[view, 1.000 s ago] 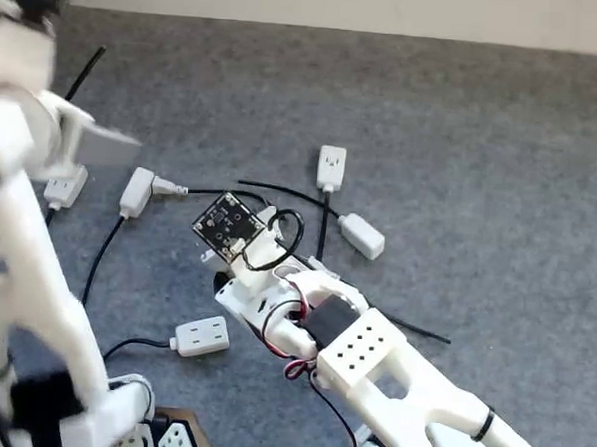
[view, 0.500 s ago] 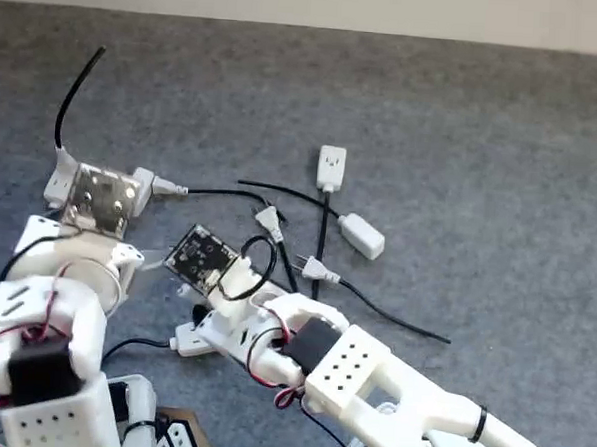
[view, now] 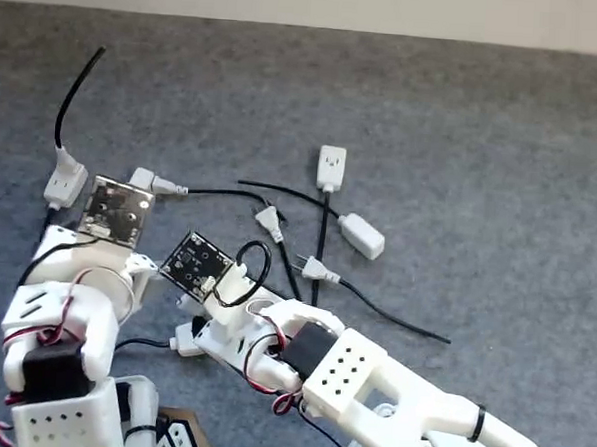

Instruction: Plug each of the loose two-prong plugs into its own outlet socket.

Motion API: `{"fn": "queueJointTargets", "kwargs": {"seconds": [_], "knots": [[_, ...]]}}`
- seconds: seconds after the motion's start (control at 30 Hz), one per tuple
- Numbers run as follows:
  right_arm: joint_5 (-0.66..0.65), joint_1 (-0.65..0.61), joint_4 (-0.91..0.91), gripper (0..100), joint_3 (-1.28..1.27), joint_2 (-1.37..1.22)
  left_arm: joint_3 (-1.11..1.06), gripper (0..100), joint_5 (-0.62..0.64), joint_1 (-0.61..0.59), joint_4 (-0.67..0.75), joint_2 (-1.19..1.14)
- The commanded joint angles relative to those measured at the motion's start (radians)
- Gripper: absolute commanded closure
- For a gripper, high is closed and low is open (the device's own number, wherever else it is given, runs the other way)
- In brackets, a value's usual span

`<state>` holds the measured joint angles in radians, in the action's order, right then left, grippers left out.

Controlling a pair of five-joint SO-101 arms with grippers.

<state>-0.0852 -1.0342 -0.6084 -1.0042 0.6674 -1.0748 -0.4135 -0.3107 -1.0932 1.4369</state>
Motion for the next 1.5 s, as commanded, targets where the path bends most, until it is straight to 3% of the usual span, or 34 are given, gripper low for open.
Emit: {"fn": "queueJointTargets", "kwargs": {"seconds": [0.0,0.2,0.5,1.07,1.33,1.47], "knots": [[0.028,0.007,-0.008,99.2,0.045,0.024,-0.065,53,0.009,0.064,0.011,0.005],[0.048,0.044,-0.045,99.2,0.071,0.035,-0.189,53,0.005,0.064,0.031,0.005],[0.043,0.124,-0.297,99.2,0.292,0.036,-0.286,53,0.005,0.044,0.087,0.005],[0.037,0.073,-0.308,99.2,0.282,0.035,-0.361,53,0.003,0.096,0.097,0.005],[-0.129,0.084,-0.338,99.2,0.143,0.025,-0.067,53,-0.017,-0.119,0.103,-0.027],[-0.16,0.085,-0.423,99.2,0.205,0.024,0.183,56,-0.017,-0.177,0.04,-0.262]]}}
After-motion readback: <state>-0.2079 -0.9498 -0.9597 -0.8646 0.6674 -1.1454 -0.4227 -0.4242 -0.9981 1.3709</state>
